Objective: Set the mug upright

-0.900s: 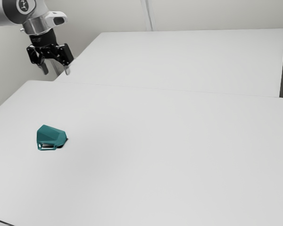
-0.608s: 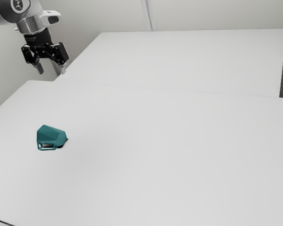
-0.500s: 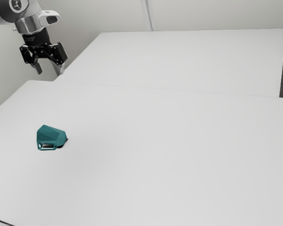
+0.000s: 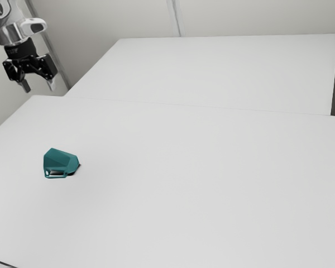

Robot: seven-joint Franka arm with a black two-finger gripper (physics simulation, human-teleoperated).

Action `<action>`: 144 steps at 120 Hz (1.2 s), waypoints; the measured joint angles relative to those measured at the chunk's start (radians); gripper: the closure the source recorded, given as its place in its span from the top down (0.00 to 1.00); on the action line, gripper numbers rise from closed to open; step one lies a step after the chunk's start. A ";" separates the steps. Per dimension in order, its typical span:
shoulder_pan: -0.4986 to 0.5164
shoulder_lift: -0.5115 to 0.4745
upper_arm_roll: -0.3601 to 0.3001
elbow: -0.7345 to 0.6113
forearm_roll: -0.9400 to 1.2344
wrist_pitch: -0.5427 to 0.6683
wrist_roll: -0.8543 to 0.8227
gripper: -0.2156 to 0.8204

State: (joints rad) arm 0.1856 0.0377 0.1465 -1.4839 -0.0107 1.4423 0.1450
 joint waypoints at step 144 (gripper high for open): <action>0.503 0.358 -0.006 -0.078 -0.458 0.220 0.665 0.76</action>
State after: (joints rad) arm 0.6890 0.3960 0.1402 -1.5621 -0.4691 1.6627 0.8099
